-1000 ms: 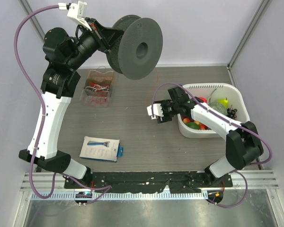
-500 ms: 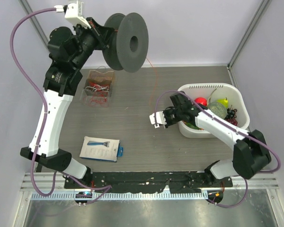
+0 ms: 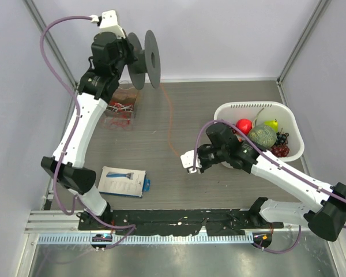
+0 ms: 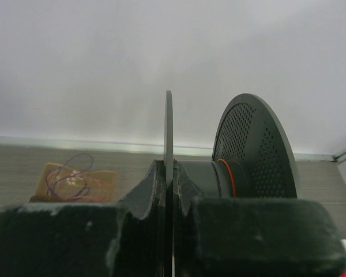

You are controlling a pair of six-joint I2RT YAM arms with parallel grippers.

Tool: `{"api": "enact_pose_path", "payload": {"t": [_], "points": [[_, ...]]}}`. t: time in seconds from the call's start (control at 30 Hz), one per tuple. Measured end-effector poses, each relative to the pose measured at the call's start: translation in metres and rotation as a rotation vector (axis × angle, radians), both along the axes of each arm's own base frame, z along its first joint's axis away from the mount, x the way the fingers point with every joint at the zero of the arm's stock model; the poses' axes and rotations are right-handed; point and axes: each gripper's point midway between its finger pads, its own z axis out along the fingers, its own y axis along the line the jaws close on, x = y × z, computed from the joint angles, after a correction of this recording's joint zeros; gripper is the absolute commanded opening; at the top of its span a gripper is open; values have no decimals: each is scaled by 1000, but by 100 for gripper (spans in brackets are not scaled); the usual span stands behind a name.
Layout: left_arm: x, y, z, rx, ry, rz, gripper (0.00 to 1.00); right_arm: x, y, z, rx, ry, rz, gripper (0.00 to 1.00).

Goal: Wrap the cables

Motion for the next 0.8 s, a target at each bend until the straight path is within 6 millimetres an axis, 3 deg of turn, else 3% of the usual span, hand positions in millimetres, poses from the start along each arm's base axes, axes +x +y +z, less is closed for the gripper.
{"api": "enact_pose_path", "payload": {"t": [0.17,0.37,0.57,0.8], "points": [[31,-2,-49,43,100,57,0,-19,19,34,48,26,33,1],[43,-9,-100,61,224,73,0,-35,42,85,140,0,85,1],[22,-42,-137,66,303,-29,0,-31,60,123,222,-53,98,1],[-28,-90,-170,56,391,-249,0,7,77,156,289,-161,12,1]]}}
